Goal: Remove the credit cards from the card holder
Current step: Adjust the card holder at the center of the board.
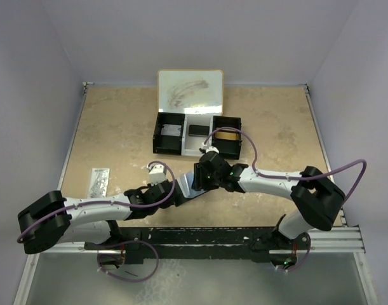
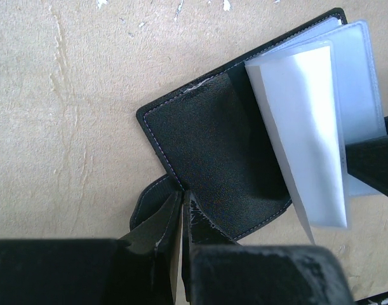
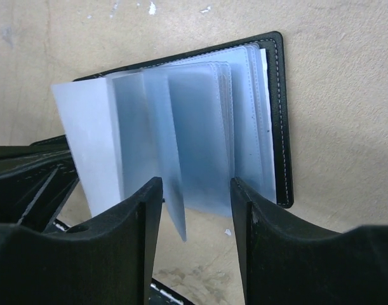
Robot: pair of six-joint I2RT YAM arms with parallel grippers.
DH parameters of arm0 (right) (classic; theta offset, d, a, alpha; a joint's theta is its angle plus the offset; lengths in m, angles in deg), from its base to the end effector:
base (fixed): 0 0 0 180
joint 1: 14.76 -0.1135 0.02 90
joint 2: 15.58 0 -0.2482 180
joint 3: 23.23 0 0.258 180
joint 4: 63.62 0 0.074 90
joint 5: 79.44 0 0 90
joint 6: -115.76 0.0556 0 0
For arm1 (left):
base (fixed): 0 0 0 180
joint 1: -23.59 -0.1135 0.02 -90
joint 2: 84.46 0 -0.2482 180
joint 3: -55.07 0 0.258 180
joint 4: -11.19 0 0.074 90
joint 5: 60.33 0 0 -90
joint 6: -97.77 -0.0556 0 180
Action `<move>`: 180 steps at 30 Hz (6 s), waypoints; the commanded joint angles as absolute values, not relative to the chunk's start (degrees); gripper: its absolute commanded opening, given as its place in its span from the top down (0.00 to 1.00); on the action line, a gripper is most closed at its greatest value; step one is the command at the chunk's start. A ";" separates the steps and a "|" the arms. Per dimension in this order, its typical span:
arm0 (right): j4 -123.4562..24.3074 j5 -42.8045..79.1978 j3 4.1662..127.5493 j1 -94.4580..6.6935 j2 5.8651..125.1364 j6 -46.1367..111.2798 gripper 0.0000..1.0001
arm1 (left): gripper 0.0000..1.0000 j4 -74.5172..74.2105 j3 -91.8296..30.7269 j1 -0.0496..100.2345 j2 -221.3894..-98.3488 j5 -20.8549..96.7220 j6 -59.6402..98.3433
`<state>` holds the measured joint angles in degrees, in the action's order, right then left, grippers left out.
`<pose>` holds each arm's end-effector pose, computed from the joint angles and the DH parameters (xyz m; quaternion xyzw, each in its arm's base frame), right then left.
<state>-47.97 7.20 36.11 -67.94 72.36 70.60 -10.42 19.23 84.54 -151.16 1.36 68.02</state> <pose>0.2006 0.2625 0.1477 -0.0556 0.9193 0.2756 0.2753 0.1290 -0.1779 0.1116 -0.0731 0.9186 -0.1581 0.3549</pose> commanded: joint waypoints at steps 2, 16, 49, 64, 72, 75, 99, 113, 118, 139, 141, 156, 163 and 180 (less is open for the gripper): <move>-52.59 11.24 36.06 -68.15 68.21 70.28 0.53 | 1.00 -8.26 17.81 84.94 -151.56 2.22 67.00; -59.53 18.19 35.45 -68.27 68.40 70.38 0.63 | 1.00 -8.44 17.19 84.94 -151.87 2.59 66.50; -53.92 12.92 35.95 -68.18 72.77 69.69 0.56 | 0.94 -14.62 18.78 84.94 -147.11 -0.44 67.43; -56.99 17.97 35.73 -62.32 71.29 66.06 0.56 | 0.59 -16.48 13.75 84.94 -136.74 -0.83 68.42; -51.36 11.91 35.45 -57.26 73.35 64.72 0.48 | 0.51 -14.30 13.45 84.87 -140.18 0.17 68.22; -49.20 11.26 35.57 -57.12 76.36 64.62 0.47 | 0.50 -13.34 13.49 84.94 -141.26 0.47 68.30; -52.37 6.52 20.83 -69.56 58.99 83.11 0.49 | 0.48 -17.20 12.93 84.94 -138.06 -1.59 67.89; -74.88 13.35 22.52 -69.65 62.50 85.30 0.52 | 0.49 -17.89 5.64 80.70 -144.35 0.50 56.58; -79.47 14.22 22.86 -69.57 66.87 89.47 0.57 | 0.51 -16.84 4.31 74.35 -146.82 5.85 52.38; -93.74 22.42 19.01 -61.02 82.34 92.07 0.66 | 0.75 -7.06 10.43 64.98 -162.23 23.23 48.09; -96.34 25.51 18.19 -59.83 83.42 91.89 0.66 | 0.79 -6.07 11.85 65.07 -160.98 25.34 48.63; -91.52 31.11 21.31 -60.01 80.98 81.95 0.85 | 0.82 -1.70 17.63 70.16 -153.55 27.43 55.22; -82.36 26.27 21.57 -60.25 77.80 79.30 0.99 | 0.72 -5.16 16.85 70.44 -146.15 20.57 57.96; -60.56 14.57 35.28 -65.99 77.04 69.04 0.88 | 0.69 -10.08 19.04 70.53 -134.18 11.06 63.67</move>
